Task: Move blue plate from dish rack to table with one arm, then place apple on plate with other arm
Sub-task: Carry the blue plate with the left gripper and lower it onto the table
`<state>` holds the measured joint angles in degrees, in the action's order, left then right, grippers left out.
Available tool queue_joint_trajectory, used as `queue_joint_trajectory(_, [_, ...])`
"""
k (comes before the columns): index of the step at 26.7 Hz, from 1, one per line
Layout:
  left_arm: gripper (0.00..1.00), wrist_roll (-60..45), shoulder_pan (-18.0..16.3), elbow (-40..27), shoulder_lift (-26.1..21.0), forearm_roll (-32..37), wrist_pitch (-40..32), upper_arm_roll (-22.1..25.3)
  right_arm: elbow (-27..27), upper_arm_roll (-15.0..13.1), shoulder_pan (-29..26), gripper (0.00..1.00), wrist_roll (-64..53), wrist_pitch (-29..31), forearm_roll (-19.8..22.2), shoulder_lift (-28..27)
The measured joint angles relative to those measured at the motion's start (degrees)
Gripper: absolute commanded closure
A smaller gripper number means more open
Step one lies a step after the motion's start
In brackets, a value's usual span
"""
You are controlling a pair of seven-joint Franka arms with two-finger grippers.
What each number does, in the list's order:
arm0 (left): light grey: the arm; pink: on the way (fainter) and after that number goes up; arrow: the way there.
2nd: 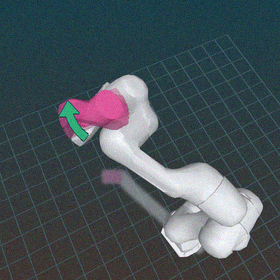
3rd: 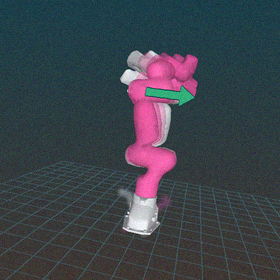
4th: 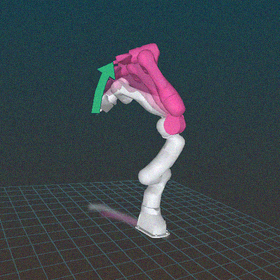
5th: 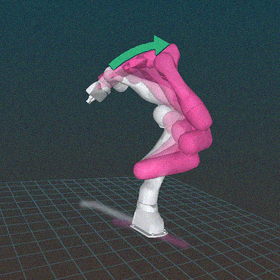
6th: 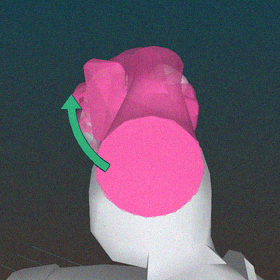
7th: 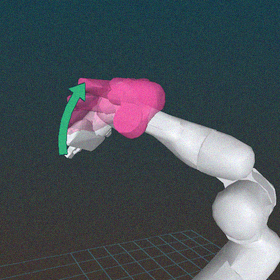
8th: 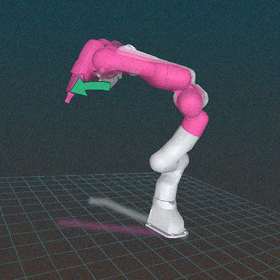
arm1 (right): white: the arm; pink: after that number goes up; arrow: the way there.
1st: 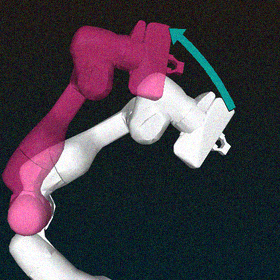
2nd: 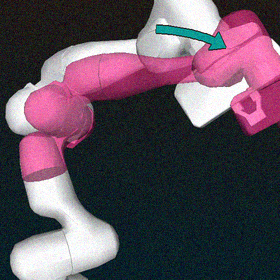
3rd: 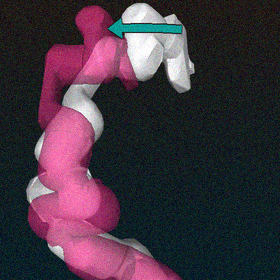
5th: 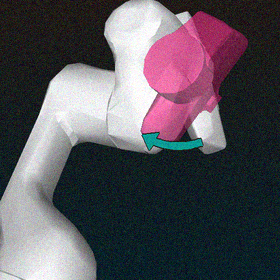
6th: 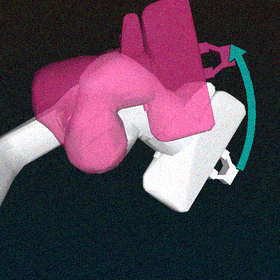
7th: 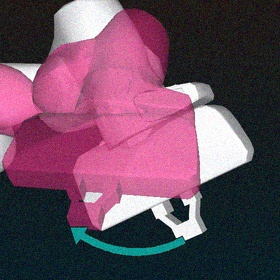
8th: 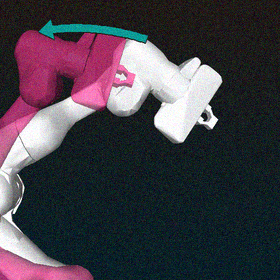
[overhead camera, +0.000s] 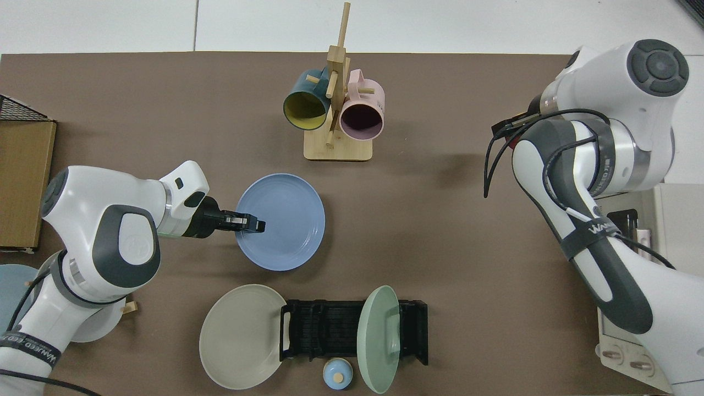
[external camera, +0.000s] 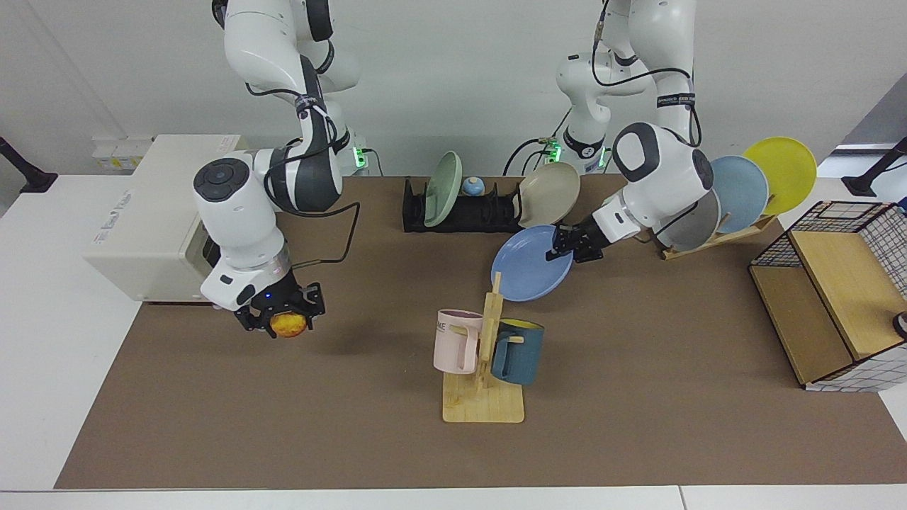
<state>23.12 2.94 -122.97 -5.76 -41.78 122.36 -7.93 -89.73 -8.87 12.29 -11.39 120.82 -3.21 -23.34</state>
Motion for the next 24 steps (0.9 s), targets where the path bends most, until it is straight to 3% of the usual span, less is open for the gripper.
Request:
queue_joint_trajectory(12, [1.0, 0.4, -1.0, 1.6, -3.9, -6.7, 5.7, -4.8, -5.9, -0.1, -1.2, 1.0, 0.0, 4.3, 0.0, -1.1])
queue_joint_trajectory(18, [1.0, -3.1, 0.3, 1.6, -4.9, -7.2, 9.2, -7.0, -6.9, 0.0, -1.4, 1.0, 0.0, 4.5, 0.0, -1.2])
queue_joint_trajectory(19, [0.93, -3.6, 0.8, 1.6, -5.3, -7.2, 10.3, -7.2, -6.9, 0.0, -1.4, 1.0, 0.0, 4.5, 0.0, -1.2])
queue_joint_trajectory(21, [0.61, -4.5, 1.8, 1.6, -6.0, -7.2, 11.9, -7.4, -6.9, 0.0, -1.4, 1.0, 0.0, 4.5, 0.0, -1.2])
queue_joint_trajectory(24, [0.45, -5.4, 2.9, 1.6, -6.7, -7.3, 12.9, -7.6, -6.9, 0.0, -1.4, 1.0, 0.0, 4.5, 0.0, -1.2])
